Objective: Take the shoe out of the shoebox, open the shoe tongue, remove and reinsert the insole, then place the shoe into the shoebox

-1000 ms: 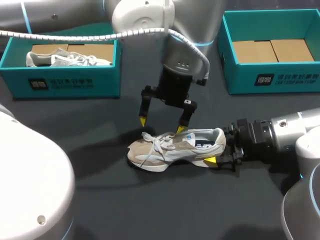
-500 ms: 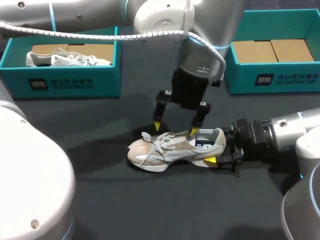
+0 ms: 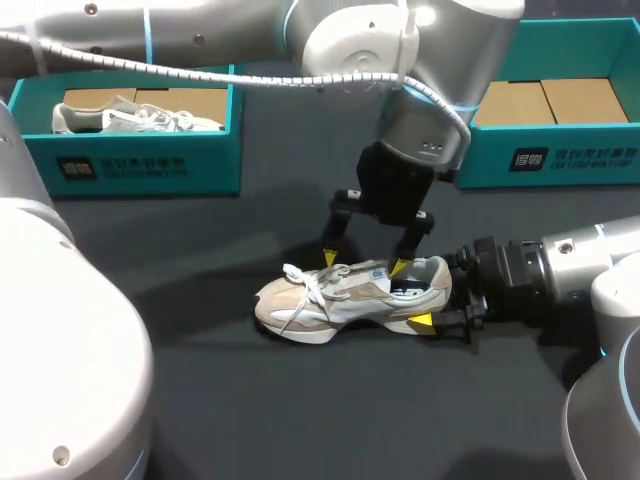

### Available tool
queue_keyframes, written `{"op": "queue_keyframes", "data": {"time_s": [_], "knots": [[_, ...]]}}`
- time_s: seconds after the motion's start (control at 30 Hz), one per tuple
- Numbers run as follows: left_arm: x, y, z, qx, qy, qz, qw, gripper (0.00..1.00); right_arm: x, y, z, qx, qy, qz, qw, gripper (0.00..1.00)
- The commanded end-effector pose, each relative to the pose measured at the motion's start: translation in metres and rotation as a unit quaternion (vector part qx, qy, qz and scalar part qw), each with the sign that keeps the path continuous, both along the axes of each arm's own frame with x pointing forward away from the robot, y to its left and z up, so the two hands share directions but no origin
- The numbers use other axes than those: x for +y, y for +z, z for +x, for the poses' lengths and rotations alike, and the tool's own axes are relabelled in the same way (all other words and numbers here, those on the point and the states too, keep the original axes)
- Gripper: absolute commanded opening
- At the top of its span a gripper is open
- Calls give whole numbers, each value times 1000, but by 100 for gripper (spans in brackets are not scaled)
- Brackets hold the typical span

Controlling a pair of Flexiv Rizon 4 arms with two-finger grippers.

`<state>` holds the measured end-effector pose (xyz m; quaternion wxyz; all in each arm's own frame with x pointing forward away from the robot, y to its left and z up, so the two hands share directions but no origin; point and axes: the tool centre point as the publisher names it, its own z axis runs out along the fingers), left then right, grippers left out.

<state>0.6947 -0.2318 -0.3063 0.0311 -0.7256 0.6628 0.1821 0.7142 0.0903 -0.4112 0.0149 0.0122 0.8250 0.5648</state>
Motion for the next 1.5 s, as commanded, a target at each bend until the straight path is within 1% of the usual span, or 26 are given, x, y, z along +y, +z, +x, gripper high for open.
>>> {"op": "queue_keyframes", "data": {"time_s": [0.03, 0.43, 0.67, 0.83, 0.9, 1.03, 1.1, 1.13, 1.17, 1.3, 1.33, 1.5], "knots": [[-11, -7, 0, 2, -3, 17, 1000, 100, -1, -2, 2, 0, 0, -2, 1000, 0], [-20, -26, 2, 11, 3, 52, 999, 100, -1, -2, 2, 0, 0, -2, 1000, 0], [-13, -32, 5, 26, 5, 64, 998, 100, -1, -2, 2, 0, 0, -2, 1000, 0], [-7, -31, 4, 38, 5, 75, 996, 96, -1, -2, 2, 0, 0, -2, 1000, 0], [-5, -30, 3, 42, 4, 78, 996, 93, -1, -2, 2, 0, 0, -2, 1000, 0], [0, -29, 2, 52, 2, 87, 995, 75, -1, -2, 2, 0, 0, -2, 1000, 0], [2, -27, 2, 57, 0, 87, 995, 59, -1, -2, 2, 0, 0, -2, 1000, 0], [3, -27, 1, 58, 0, 87, 995, 55, -1, -2, 2, 0, 0, -2, 1000, 0], [4, -26, 1, 58, 0, 87, 995, 53, -1, -2, 2, 0, 0, -2, 1000, 0], [6, -22, 0, 61, -4, 84, 995, 52, -1, -2, 2, 0, 0, -2, 1000, 0], [7, -21, 0, 60, -5, 83, 995, 50, -1, -2, 2, 0, 0, -2, 1000, 0], [9, -17, -1, 57, -13, 79, 995, 48, -1, -2, 2, 0, 0, -2, 1000, 0]]}}
